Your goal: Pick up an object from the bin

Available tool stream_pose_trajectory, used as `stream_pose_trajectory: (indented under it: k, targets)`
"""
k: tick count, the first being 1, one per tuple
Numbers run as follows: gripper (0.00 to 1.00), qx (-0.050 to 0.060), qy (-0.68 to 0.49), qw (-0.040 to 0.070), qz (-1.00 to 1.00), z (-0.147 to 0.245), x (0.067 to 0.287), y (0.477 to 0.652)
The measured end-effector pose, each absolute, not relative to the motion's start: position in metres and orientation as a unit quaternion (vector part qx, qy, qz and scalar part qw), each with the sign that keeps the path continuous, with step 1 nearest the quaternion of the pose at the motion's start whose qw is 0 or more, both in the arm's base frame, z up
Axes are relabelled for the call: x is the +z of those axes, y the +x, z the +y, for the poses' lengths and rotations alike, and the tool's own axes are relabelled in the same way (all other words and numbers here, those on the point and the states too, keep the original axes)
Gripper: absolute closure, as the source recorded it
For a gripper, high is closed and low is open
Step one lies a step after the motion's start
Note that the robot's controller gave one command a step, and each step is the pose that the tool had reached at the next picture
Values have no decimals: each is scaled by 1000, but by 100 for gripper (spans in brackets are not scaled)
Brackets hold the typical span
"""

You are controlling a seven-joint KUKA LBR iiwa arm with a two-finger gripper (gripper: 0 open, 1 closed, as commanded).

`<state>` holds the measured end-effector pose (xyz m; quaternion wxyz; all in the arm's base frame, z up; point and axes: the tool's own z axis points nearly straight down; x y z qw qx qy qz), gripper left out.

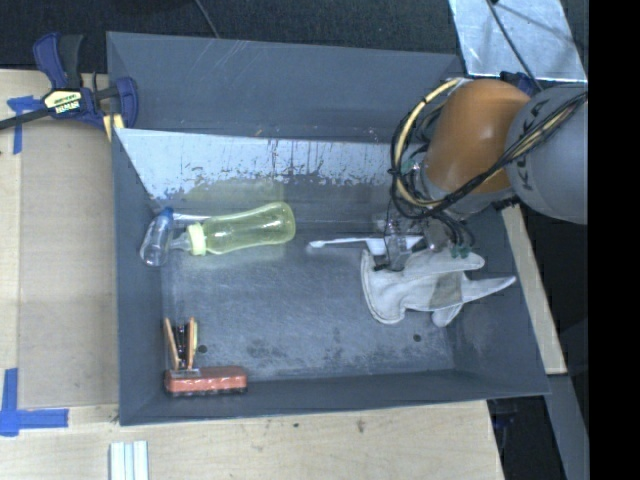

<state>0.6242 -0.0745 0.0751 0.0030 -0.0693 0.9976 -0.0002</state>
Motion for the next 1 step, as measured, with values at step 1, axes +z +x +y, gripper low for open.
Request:
stream_pose_trajectory:
  k: [1]
  targets:
    - [100, 0, -61, 2, 998, -77, 205, 623]
